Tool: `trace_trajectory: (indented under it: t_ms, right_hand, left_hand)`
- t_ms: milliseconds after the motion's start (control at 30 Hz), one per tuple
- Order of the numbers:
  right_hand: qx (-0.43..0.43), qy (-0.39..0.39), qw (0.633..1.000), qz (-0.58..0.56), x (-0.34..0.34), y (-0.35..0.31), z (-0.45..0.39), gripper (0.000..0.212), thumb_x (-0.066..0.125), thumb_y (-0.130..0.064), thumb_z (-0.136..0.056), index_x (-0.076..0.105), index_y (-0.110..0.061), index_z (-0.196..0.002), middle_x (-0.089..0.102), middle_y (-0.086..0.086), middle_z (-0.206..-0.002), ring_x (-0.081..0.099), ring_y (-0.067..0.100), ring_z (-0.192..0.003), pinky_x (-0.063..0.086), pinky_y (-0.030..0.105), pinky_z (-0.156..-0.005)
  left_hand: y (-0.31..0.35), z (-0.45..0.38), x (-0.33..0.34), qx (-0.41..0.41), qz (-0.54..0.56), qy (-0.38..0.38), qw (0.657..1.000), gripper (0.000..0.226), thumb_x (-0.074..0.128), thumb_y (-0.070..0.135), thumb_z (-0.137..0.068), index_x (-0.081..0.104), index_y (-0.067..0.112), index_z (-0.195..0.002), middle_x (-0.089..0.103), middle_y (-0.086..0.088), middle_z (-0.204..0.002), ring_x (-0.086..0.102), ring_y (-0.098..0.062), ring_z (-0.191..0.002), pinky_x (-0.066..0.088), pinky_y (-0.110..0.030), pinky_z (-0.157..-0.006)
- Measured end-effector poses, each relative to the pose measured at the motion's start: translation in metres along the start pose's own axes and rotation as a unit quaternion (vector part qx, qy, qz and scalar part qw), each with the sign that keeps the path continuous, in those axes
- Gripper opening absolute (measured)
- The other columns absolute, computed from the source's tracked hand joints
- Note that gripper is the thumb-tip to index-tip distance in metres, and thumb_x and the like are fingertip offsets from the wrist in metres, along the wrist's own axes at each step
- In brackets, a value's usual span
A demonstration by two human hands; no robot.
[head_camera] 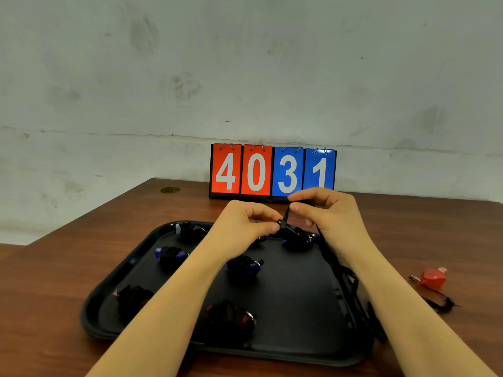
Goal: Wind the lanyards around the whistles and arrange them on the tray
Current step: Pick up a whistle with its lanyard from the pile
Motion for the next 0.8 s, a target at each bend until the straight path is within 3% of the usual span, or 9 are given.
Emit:
trace_trajectory:
  t_ms: [100, 267, 367, 500, 667, 800]
  right_hand:
    - [0.039, 0.000, 0.999, -0.016, -0.003, 0.007, -0.002, 0.012, 0.070, -0.010, -0.078, 0.072, -0.022, -0.080, 0.072, -0.003, -0.082, 0.066, 0.014, -0.088, 0.057, 0.027, -0.073]
    - [0.083, -0.009, 0.994, -0.072, 0.000, 0.008, -0.003, 0.016, 0.069, -0.005, -0.077, 0.074, -0.019, -0.073, 0.073, 0.005, -0.080, 0.069, 0.023, -0.085, 0.055, 0.036, -0.081]
    - [0.085, -0.022, 0.994, -0.065, 0.006, 0.006, 0.000, 0.028, 0.064, 0.003, -0.078, 0.074, -0.021, -0.067, 0.071, 0.005, -0.071, 0.065, 0.018, -0.070, 0.054, 0.028, -0.071]
    - [0.066, -0.056, 0.993, -0.083, 0.020, 0.001, 0.006, 0.016, 0.067, -0.003, -0.078, 0.073, -0.017, -0.075, 0.060, -0.005, -0.052, 0.049, 0.005, -0.049, 0.044, 0.015, -0.052]
    - [0.054, -0.091, 0.992, -0.074, 0.033, 0.001, 0.012, 0.009, 0.067, -0.008, -0.080, 0.074, -0.013, -0.077, 0.068, 0.002, -0.067, 0.051, 0.008, -0.055, 0.046, 0.016, -0.057]
    - [0.054, -0.108, 0.989, -0.083, 0.035, -0.002, 0.013, 0.009, 0.065, -0.012, -0.082, 0.073, -0.012, -0.078, 0.067, 0.001, -0.067, 0.049, 0.007, -0.054, 0.048, 0.018, -0.064]
  left_hand:
    - [0.004, 0.001, 0.000, 0.016, 0.017, -0.002, 1.000, 0.020, 0.068, 0.013, -0.081, 0.068, 0.032, -0.085, 0.068, 0.017, -0.084, 0.064, 0.005, -0.082, 0.049, -0.007, -0.073]
    - [0.007, 0.001, -0.008, 0.039, 0.128, 0.044, 0.990, 0.022, 0.068, 0.000, -0.077, 0.070, 0.021, -0.083, 0.073, 0.001, -0.085, 0.069, -0.011, -0.084, 0.054, -0.024, -0.082]
    - [0.004, 0.001, -0.012, 0.027, 0.199, 0.079, 0.976, 0.021, 0.066, -0.003, -0.077, 0.070, 0.016, -0.084, 0.073, -0.001, -0.080, 0.070, -0.015, -0.081, 0.055, -0.024, -0.078]
    - [0.000, 0.001, -0.014, 0.013, 0.281, 0.100, 0.955, 0.019, 0.063, -0.006, -0.078, 0.069, 0.010, -0.086, 0.073, -0.006, -0.077, 0.070, -0.017, -0.071, 0.057, -0.026, -0.075]
    - [-0.005, -0.001, -0.019, -0.005, 0.277, 0.144, 0.950, 0.016, 0.063, -0.004, -0.079, 0.066, 0.011, -0.085, 0.071, 0.000, -0.070, 0.069, -0.013, -0.067, 0.057, -0.024, -0.072]
    - [-0.008, -0.002, -0.023, -0.018, 0.229, 0.177, 0.957, 0.014, 0.064, 0.001, -0.081, 0.064, 0.015, -0.085, 0.069, 0.000, -0.076, 0.068, -0.007, -0.066, 0.056, -0.019, -0.069]
Point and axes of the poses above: each hand's wrist, its own z-axis away from the middle knuckle, its own x-axis out of the palm, y = z × x, the point moved 6 cm from there along -z, towards the middle knuckle
